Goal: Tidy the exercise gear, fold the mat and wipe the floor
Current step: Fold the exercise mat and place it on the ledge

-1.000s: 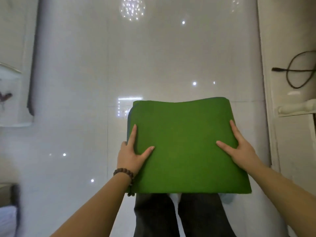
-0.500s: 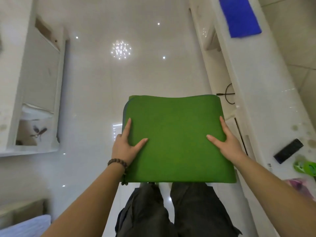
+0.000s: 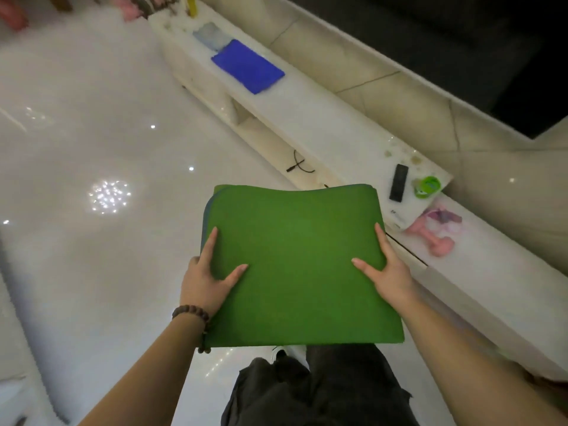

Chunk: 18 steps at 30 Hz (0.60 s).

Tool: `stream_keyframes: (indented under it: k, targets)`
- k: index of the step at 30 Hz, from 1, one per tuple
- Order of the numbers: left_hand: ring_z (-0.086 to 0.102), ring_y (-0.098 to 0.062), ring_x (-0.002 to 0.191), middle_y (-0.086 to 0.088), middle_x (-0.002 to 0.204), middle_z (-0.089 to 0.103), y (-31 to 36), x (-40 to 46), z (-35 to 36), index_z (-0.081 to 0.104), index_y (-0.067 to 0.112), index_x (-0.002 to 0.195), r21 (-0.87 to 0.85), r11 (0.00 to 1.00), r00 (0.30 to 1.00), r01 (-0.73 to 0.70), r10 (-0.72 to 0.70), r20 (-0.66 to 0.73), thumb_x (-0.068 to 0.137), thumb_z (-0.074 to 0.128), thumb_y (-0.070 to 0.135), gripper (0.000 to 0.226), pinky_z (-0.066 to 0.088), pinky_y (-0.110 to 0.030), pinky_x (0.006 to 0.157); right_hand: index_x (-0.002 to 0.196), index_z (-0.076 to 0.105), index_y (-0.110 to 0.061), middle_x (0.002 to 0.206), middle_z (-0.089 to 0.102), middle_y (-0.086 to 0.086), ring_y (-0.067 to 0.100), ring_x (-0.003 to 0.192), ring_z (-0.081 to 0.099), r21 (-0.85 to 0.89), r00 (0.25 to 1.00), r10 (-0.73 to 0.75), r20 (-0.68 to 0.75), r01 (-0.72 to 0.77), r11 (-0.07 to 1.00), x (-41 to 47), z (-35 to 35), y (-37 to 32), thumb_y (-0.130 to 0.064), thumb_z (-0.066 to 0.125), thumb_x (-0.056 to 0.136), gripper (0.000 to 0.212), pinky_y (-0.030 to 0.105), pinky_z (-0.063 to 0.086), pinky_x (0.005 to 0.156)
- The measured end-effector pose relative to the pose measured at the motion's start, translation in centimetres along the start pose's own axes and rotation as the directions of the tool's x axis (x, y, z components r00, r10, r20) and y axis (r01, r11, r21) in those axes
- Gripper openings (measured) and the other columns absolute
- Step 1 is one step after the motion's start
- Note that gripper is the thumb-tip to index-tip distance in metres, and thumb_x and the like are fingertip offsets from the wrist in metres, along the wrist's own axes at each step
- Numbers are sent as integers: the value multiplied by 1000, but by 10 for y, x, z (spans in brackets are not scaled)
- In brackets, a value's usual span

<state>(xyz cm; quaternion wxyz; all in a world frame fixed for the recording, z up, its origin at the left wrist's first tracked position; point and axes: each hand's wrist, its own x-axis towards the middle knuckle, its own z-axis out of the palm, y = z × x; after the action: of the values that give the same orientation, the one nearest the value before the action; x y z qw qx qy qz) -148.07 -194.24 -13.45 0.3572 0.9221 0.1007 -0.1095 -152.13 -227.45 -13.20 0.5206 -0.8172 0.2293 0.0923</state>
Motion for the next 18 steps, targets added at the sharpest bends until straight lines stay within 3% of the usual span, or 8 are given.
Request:
stream_keyframes:
  k: [4, 9, 11, 14, 18]
  targets:
    - [58, -29, 97, -8, 105, 50, 46, -5, 38, 15, 51, 147, 21, 988, 980, -152, 148, 137, 72, 73, 57, 96, 45, -35, 91, 146, 14, -48, 135, 33, -22, 3, 121, 38, 53, 983, 96, -159, -89, 995, -48, -47, 41, -35, 72, 80, 90, 25, 30, 105]
    - [58, -29, 104, -13, 116, 54, 111, -24, 103, 15, 50, 148, 9, 948, 902, -317, 299, 310, 72, 72, 57, 95, 44, -32, 91, 135, 9, -68, 147, 35, -13, 17, 128, 45, 186, 920, 262, -291, -214, 959, -107, -113, 95, -49, 70, 71, 90, 48, 40, 106]
    - [58, -29, 103, -12, 116, 53, 139, -38, 131, 14, 49, 148, -2, 933, 867, -361, 336, 369, 73, 72, 56, 95, 44, -31, 91, 133, 11, -69, 148, 36, -11, 17, 124, 48, 238, 885, 311, -347, -238, 942, -128, -138, 115, -44, 72, 73, 89, 47, 43, 104]
    - [59, -29, 100, -11, 115, 52, 176, -61, 174, 13, 50, 148, 2, 909, 817, -417, 374, 439, 73, 72, 57, 95, 46, -33, 91, 142, 13, -57, 145, 41, -8, 14, 117, 51, 266, 832, 354, -428, -258, 929, -154, -175, 147, -35, 71, 80, 88, 37, 44, 101]
    - [59, -29, 98, -9, 110, 51, 222, -95, 236, 13, 51, 148, 27, 885, 777, -465, 393, 491, 73, 72, 58, 95, 45, -33, 92, 145, 12, -52, 143, 46, -5, 19, 119, 52, 287, 785, 401, -472, -293, 912, -178, -230, 198, -35, 70, 82, 87, 35, 43, 100]
